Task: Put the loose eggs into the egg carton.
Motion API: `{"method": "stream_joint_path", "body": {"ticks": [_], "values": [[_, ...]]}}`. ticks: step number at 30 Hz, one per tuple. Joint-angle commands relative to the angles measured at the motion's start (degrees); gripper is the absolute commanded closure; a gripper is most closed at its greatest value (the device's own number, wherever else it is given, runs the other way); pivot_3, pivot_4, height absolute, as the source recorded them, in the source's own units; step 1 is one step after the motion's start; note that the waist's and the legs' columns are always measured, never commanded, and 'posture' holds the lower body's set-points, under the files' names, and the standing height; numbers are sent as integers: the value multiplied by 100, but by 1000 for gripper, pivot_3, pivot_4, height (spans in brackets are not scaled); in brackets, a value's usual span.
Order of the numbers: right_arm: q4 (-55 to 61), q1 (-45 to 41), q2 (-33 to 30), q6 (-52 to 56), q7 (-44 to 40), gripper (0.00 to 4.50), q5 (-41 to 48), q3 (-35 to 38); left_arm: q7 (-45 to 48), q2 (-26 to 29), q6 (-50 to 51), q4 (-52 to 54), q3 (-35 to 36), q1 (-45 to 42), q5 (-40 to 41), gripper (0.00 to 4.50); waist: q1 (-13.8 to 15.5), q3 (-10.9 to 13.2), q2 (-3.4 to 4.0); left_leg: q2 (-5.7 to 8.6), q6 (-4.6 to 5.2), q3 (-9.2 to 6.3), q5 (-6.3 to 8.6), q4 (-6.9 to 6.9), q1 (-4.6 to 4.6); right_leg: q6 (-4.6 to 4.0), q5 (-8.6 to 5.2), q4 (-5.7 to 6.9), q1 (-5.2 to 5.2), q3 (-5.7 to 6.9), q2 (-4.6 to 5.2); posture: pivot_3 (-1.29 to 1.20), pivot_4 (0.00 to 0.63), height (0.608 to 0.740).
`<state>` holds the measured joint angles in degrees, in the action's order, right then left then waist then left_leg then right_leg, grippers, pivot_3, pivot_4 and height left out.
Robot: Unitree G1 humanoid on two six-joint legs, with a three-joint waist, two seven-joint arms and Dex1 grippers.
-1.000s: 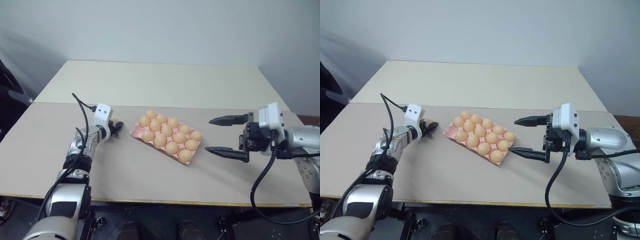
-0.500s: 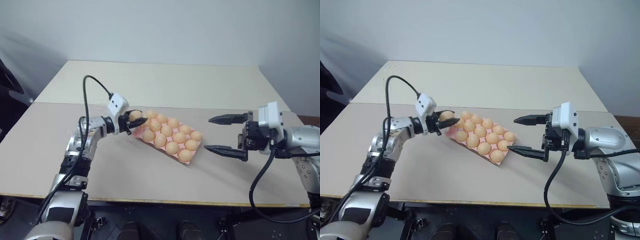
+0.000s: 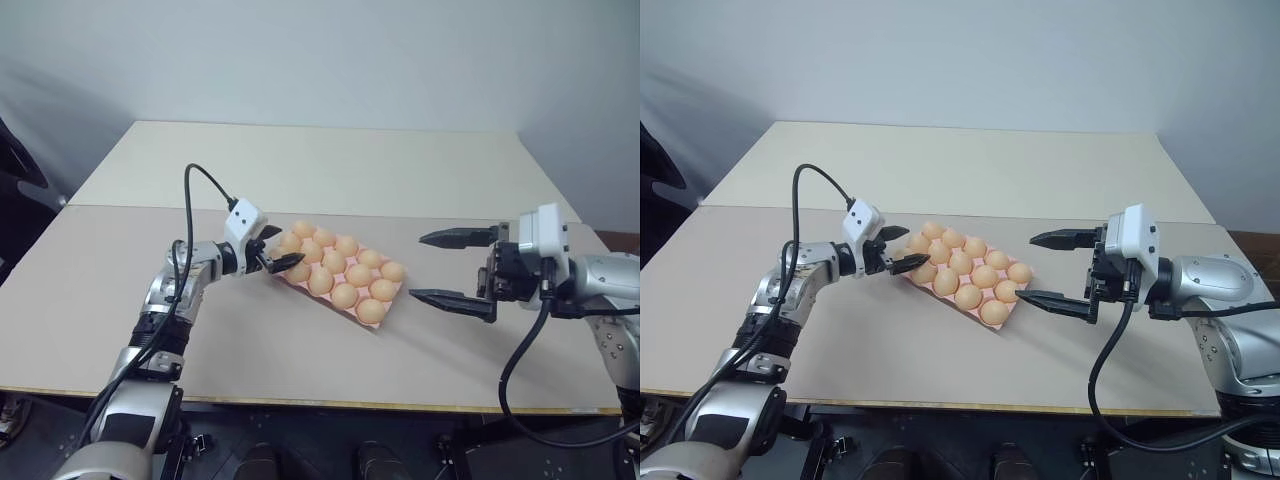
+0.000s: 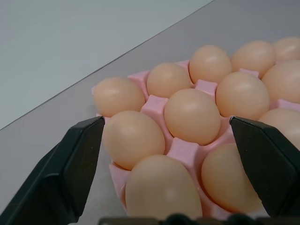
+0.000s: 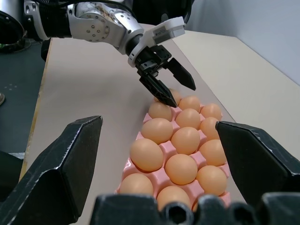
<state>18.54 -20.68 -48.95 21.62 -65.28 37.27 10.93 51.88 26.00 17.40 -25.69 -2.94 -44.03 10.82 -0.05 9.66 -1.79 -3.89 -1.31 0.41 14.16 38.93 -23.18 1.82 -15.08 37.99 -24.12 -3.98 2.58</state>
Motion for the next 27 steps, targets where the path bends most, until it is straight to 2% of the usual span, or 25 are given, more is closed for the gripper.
{"method": "stream_joint_path", "body": {"ticks": [1,4,7,11,16,20,27], "values": [[107,-92,-7,-90,25,0,74,165,-17,112,-205,317,266,-63,133,25,-4,0,0,0,0,0,0,0,0,0,0,0,0,0,0,0,150,740],[78,-118,-13,-83,8,0,87,163,313,433,-168,790,609,5,475,25,-31,0,0,-1,0,0,0,-1,-4,0,0,-1,-4,0,0,0,150,740],[46,-111,-32,-80,-35,0,107,190,713,988,-43,1135,1033,224,847,25,-83,0,0,-2,0,-1,0,-2,-4,0,0,-1,-5,0,0,0,150,740],[-13,-61,-90,-81,-195,0,154,250,1647,1916,-112,1770,1693,1170,1421,25,-167,-1,3,-4,0,3,0,-9,7,0,0,0,-2,-5,0,0,150,740],[-187,53,-173,-114,-656,0,215,312,2425,2726,168,2545,2637,2640,2102,25,-112,0,3,-8,0,5,0,-7,5,0,-1,-2,-2,0,1,0,150,740],[-380,11,-144,-135,-829,0,195,272,2441,2817,540,3088,3400,3454,2723,25,-45,0,3,-10,0,8,0,-8,4,0,-2,-4,-3,2,2,0,150,740],[-631,-70,-72,-138,-937,0,117,138,1985,2580,518,3838,3826,4433,2737,25,-68,0,3,-11,0,14,1,-17,12,-1,-3,-4,-2,-2,1,0,150,740]]}}
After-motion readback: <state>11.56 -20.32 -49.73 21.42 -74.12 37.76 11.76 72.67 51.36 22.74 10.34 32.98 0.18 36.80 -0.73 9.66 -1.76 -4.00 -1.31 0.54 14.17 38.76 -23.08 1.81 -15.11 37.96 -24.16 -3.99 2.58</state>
